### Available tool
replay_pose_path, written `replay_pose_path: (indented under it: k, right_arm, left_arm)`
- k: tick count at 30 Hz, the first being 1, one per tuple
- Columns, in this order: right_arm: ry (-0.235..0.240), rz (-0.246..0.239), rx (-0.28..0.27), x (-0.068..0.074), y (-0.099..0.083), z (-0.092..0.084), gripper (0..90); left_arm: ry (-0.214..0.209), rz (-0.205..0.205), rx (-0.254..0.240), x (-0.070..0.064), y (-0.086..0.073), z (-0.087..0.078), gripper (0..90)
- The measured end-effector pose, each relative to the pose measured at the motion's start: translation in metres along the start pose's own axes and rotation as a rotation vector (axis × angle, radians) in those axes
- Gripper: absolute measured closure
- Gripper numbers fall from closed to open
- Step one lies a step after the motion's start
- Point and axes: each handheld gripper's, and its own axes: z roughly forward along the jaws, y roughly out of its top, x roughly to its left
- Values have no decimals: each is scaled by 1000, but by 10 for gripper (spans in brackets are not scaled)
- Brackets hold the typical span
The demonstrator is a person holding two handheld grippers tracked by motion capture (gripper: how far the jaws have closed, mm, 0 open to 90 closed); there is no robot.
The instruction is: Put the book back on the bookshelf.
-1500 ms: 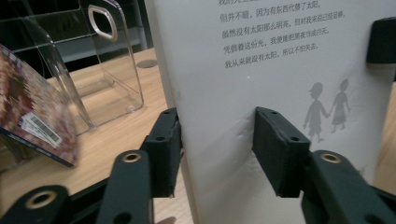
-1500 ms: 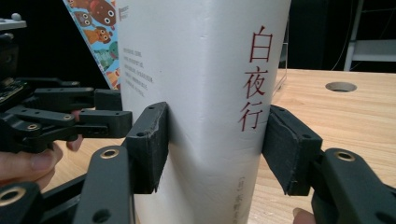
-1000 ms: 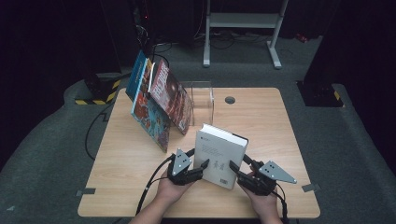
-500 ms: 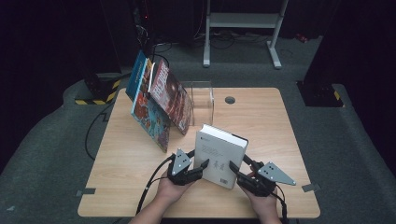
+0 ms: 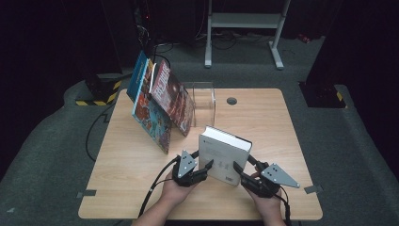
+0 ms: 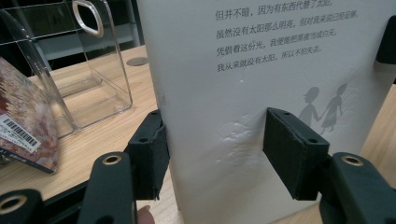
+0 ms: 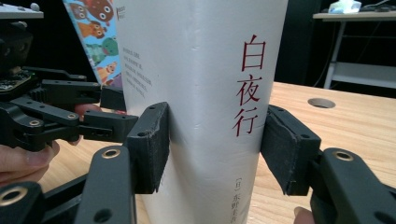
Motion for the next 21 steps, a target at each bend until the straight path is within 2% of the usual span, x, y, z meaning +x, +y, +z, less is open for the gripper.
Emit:
replay_pose_path:
  k: [5, 9, 11, 14, 17, 21]
  right_arm:
    - [1, -10, -1, 4, 1, -2, 415]
    - [13, -2, -16, 4, 6, -3, 382]
    - [14, -14, -12, 4, 9, -1, 354]
    - [33, 9, 7, 3, 11, 2, 318]
    - [50, -1, -1, 3, 10, 5, 339]
    - [70, -4, 5, 4, 10, 9, 346]
  left_arm:
    - [-7, -30, 4, 0, 0, -3, 425]
    - [-3, -16, 1, 0, 0, -4, 404]
    - [-5, -28, 4, 1, -1, -4, 387]
    - [-9, -31, 8, 3, -2, -5, 371]
    - [-5, -25, 20, 4, -3, -7, 369]
    - [-5, -39, 37, 6, -4, -6, 353]
